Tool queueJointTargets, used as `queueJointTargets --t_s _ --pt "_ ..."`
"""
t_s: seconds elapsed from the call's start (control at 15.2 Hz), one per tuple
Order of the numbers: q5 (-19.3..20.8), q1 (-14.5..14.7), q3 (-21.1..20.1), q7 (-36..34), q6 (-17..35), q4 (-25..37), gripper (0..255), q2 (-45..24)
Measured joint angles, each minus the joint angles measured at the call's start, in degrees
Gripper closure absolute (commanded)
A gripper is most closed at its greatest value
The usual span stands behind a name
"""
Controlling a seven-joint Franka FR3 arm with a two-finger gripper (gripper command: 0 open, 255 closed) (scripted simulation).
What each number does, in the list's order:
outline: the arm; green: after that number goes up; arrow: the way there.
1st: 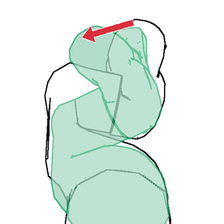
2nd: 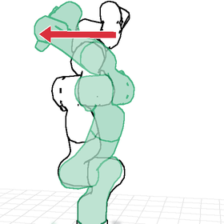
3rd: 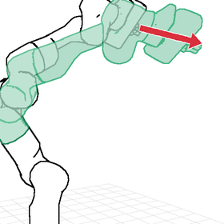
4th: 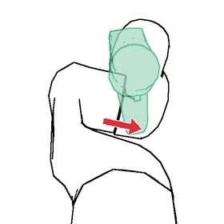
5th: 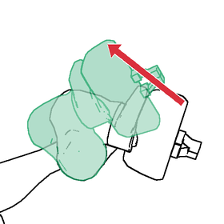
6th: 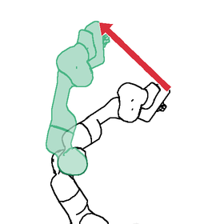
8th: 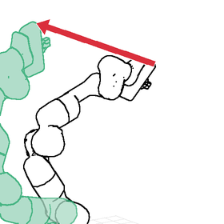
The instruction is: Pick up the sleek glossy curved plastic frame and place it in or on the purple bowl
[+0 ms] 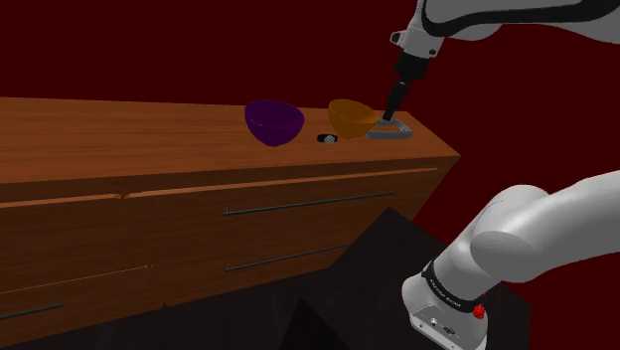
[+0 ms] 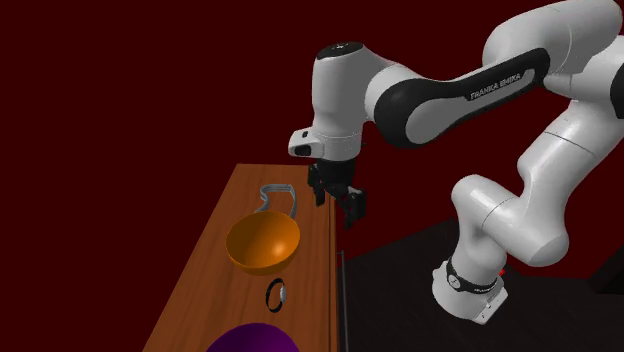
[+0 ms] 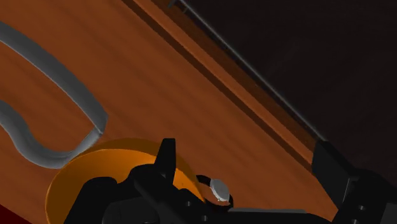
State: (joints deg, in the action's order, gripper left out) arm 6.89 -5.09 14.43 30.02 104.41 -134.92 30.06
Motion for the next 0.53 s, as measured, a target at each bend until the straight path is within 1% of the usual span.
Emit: queueJointTargets --t_s 0.26,0.53 --pt "1.2 -0.4 3.7 5.7 4.8 2.1 0 -6.0" --pt "1.2 -0.7 7.4 11.8 8.6 5.7 0 -12.4"
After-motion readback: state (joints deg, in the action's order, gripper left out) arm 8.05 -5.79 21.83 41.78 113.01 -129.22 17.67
